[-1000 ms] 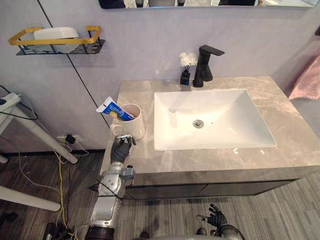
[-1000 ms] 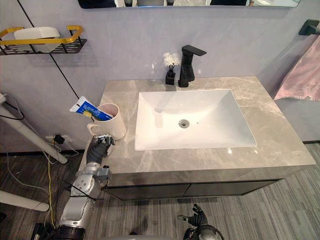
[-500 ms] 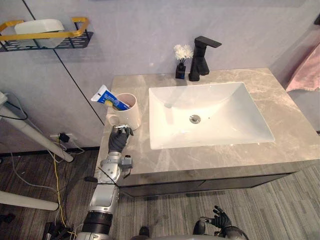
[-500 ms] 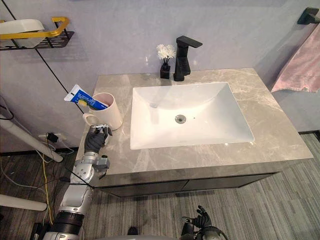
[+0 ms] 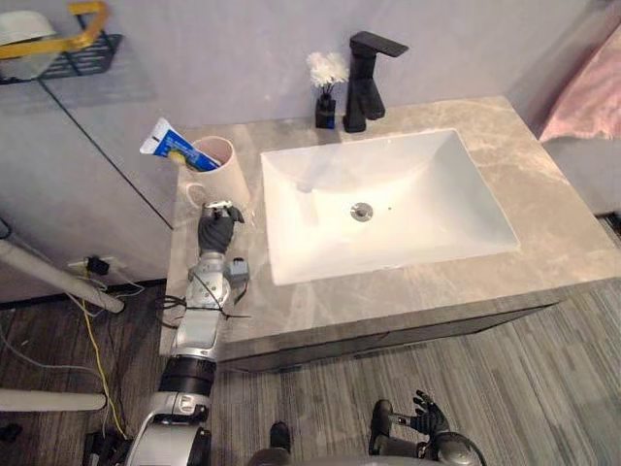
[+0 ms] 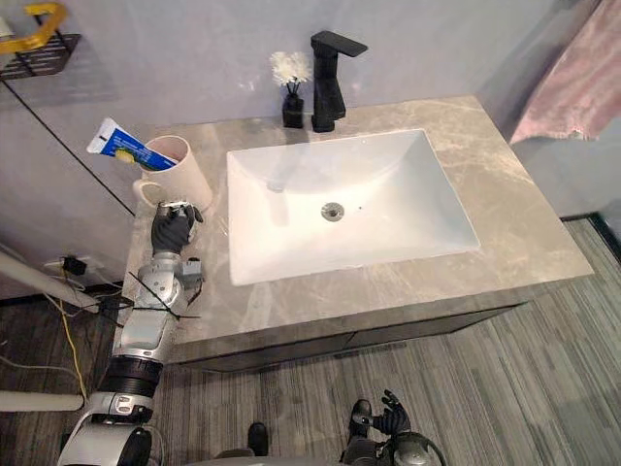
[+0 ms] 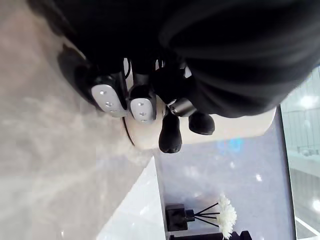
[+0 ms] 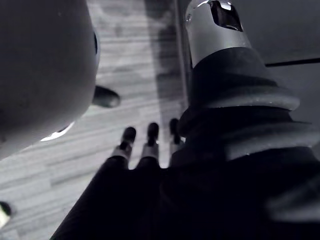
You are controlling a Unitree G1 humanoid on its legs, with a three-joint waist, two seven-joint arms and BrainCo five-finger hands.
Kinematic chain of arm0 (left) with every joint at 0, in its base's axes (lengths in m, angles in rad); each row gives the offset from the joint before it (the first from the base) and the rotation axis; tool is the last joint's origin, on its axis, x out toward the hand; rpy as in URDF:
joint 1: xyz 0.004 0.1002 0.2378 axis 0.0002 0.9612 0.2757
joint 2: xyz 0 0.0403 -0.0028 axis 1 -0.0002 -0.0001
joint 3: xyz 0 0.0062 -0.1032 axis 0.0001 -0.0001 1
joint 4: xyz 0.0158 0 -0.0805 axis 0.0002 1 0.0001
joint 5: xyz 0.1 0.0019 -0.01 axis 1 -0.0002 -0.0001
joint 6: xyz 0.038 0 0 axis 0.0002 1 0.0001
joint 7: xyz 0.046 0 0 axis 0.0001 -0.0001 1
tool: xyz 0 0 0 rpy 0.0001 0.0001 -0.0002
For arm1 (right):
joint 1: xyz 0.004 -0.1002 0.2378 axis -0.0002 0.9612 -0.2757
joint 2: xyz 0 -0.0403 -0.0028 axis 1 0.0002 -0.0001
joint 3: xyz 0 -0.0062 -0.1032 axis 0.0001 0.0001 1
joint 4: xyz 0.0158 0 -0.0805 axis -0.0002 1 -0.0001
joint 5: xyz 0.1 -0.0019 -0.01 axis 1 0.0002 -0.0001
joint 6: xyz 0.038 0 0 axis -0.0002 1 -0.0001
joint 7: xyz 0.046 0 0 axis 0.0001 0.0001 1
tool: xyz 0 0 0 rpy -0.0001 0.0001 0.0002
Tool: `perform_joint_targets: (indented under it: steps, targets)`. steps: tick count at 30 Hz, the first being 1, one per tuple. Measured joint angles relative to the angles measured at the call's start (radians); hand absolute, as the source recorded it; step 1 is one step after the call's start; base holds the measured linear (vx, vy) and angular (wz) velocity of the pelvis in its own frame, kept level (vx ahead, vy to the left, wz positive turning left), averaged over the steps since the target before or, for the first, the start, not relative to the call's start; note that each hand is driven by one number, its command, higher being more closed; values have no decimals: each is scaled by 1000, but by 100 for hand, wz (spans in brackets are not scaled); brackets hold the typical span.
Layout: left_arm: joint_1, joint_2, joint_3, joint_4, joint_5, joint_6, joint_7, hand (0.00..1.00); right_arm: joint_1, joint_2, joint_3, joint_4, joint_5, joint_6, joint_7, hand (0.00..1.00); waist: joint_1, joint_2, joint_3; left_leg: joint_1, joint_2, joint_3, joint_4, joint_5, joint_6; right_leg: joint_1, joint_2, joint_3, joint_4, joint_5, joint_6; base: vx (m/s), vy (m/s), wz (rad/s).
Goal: Organize washtable
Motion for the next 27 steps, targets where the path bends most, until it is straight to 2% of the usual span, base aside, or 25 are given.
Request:
perform_joint_targets:
  steps: [2,3,11,17,27]
  targets:
    - [-25,0,-2,12,0,0,7,100,0,1,1,-1,0,-2,-1,0,0,-2,8,2,-1,1,0,-1,0,0,-1,1,0,0,0,22,0,-2]
    - [-99,14,4,71,-1,2,35,100,-1,0,9,-22,0,-4,-3,0,0,-8,28,1,-3,1,1,-2,1,0,-3,1,0,1,1,0,0,0]
    - [-165,33,17,114,-2,-2,53,100,-1,-10,38,-35,1,-7,-4,0,2,-3,48,-20,-2,5,5,-1,1,-22,-1,6,0,5,0,-10,-6,-1]
    - [-278,112,38,200,-54,2,67,100,-1,-13,45,-63,1,-18,-4,0,-1,-3,82,-27,-2,26,7,-2,1,-41,-1,26,1,11,0,-4,-8,-10]
    - [-401,115,25,266,-164,3,79,100,-1,-26,75,-71,9,-26,-16,0,7,-15,94,-97,-4,16,69,-1,1,-75,-7,32,5,30,-11,-17,-11,3]
